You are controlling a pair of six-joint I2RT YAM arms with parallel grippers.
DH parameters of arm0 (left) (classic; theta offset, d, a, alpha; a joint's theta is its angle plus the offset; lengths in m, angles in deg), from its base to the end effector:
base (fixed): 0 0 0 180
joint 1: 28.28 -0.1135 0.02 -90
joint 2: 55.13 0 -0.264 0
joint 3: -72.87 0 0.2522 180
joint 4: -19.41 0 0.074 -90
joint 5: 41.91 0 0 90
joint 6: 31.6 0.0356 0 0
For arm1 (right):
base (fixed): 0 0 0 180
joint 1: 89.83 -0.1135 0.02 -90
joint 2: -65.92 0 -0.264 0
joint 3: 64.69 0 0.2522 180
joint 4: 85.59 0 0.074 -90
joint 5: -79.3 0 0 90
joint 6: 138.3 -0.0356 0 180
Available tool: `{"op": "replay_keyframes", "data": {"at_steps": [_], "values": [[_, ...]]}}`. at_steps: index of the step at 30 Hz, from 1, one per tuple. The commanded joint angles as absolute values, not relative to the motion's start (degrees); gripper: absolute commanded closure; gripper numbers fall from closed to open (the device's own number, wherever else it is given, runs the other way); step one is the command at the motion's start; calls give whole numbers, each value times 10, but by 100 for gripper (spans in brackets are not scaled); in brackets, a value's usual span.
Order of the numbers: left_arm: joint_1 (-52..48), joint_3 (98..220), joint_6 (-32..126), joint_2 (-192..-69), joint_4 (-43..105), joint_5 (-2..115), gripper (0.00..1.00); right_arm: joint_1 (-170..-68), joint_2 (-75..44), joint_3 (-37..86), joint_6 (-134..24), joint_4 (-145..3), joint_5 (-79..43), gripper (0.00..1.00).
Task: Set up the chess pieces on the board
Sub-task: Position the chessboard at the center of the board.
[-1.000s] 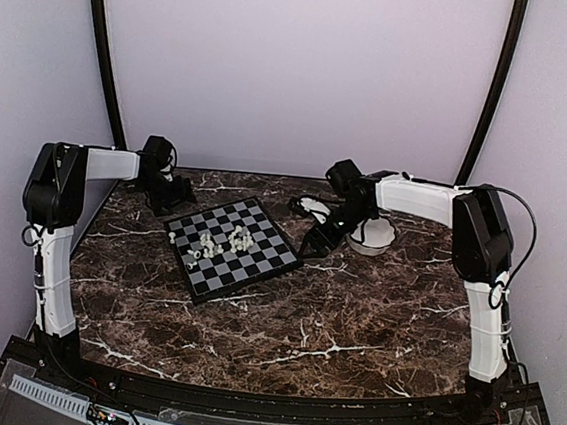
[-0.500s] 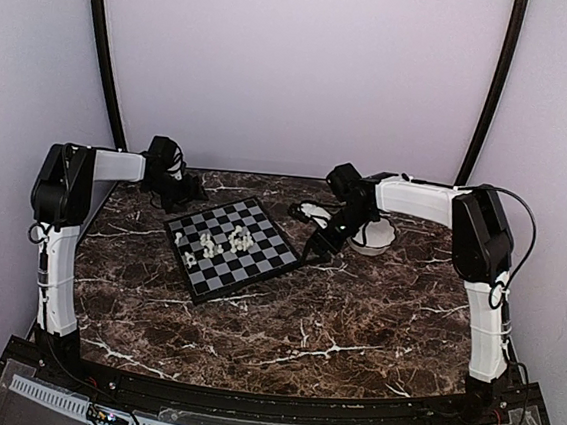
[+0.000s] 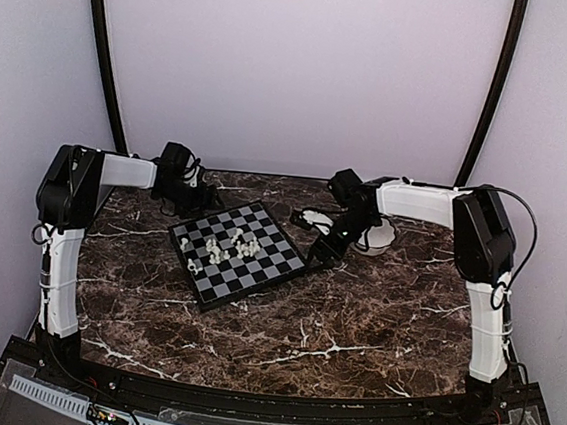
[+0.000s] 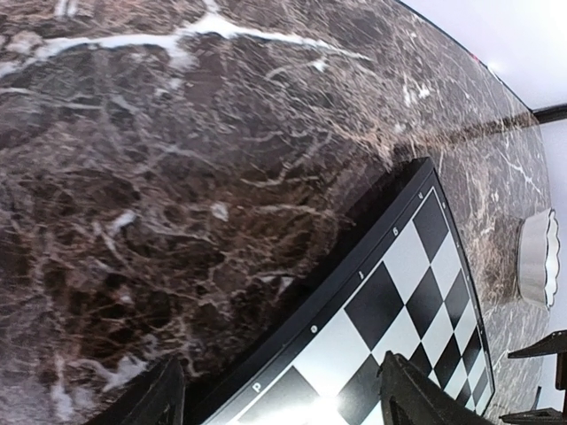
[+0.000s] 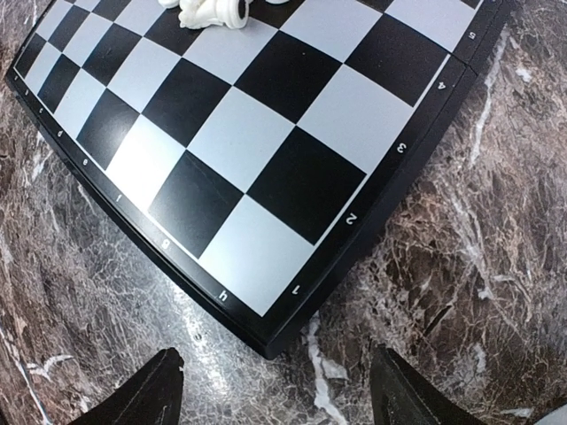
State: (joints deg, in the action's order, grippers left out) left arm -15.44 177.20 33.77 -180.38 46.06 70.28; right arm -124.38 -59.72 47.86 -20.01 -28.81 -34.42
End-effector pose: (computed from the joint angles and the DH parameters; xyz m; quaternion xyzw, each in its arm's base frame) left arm 0.4651 -0.1198 0.1601 -0.0247 0.9171 -0.2839 0.2787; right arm 0.3676 0.2705 0.1709 -0.5330 0.8036 0.2114 0.1597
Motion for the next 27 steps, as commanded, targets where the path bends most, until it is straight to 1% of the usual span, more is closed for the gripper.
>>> {"op": "replay_keyframes", "data": {"at_steps": [1, 14, 27], "values": [[-137, 1754, 353, -1810, 468, 737, 22, -1246, -561, 462, -182, -281, -351, 26], [-98, 1743, 348, -1811, 446, 765, 22, -1268, -503, 401, -173, -279, -361, 26], [-49, 1734, 340, -1818, 422, 796, 24, -1268, -449, 347, -154, -264, -350, 26]]}}
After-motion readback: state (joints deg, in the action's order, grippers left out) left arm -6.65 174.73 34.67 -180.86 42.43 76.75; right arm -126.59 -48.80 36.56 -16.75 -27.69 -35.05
